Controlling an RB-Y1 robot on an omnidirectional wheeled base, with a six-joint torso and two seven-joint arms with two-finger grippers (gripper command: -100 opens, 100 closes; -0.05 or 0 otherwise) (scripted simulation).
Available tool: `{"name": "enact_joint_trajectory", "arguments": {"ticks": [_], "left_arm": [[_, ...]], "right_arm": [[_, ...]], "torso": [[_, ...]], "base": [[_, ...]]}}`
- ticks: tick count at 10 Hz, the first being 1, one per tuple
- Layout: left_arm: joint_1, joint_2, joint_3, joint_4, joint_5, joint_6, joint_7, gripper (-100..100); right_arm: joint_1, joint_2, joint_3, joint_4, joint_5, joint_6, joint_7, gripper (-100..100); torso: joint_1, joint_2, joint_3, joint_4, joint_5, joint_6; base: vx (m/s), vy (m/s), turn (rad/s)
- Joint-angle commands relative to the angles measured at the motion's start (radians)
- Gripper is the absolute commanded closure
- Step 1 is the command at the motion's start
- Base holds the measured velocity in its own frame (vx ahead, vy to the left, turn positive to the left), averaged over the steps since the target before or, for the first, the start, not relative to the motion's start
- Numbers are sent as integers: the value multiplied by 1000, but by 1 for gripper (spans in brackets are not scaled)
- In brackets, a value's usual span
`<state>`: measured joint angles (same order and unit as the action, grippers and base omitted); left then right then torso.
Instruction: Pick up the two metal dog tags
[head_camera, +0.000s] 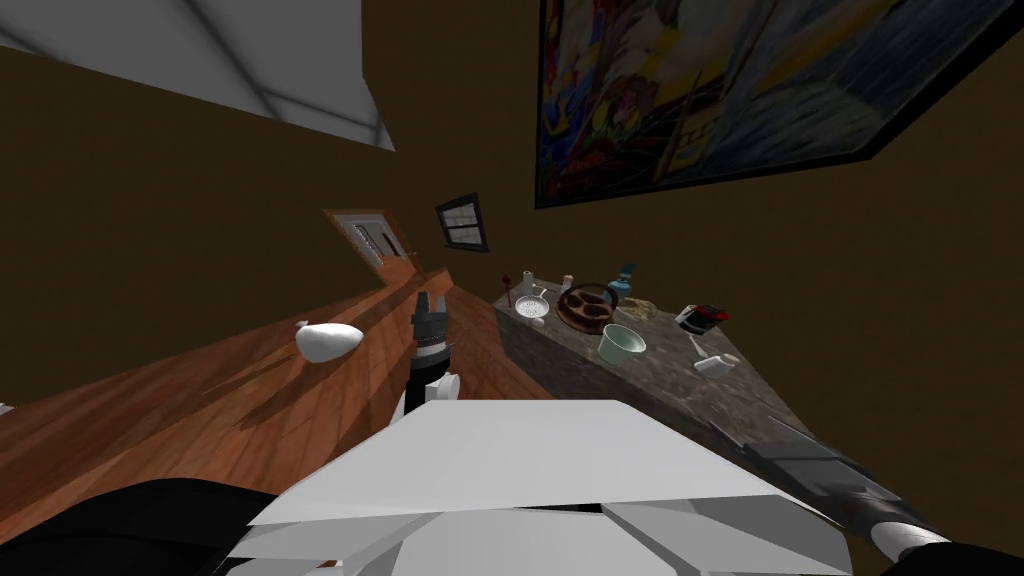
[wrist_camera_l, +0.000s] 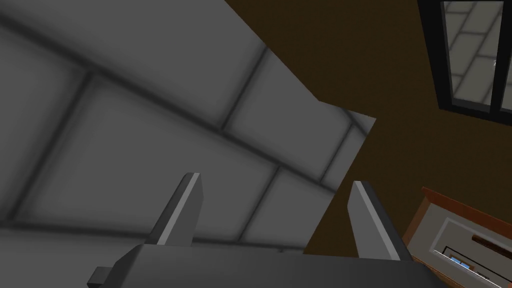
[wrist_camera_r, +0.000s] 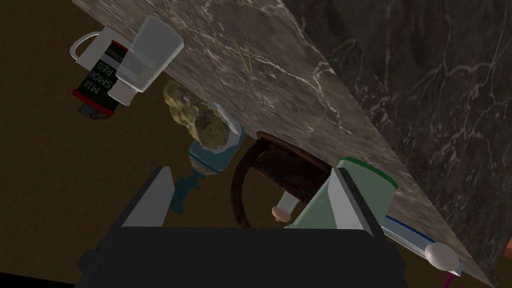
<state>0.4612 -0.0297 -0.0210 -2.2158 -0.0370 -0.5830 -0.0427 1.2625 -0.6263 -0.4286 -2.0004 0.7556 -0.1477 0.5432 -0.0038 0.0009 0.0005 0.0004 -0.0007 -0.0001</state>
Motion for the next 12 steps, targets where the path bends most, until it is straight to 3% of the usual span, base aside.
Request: {"name": "enact_joint_trajectory", "arguments": {"ticks": [1,7,12], "left_arm": [[0,0,0,0,0,0,0,0],[0,0,0,0,0,0,0,0],[0,0,0,0,0,0,0,0]], "right_arm": [[45,-48,-9,17,34,10,24,-100],[168,-217,15,47,115,44,60,-100],[231,-295,77,65,142,41,63,-100]], "torso": [[0,0,0,0,0,0],[-2,1,0,0,-1,0],[0,1,1,0,0,1]], "base": [[1,-41,274],[-10,-55,223],[-19,-46,107]]}}
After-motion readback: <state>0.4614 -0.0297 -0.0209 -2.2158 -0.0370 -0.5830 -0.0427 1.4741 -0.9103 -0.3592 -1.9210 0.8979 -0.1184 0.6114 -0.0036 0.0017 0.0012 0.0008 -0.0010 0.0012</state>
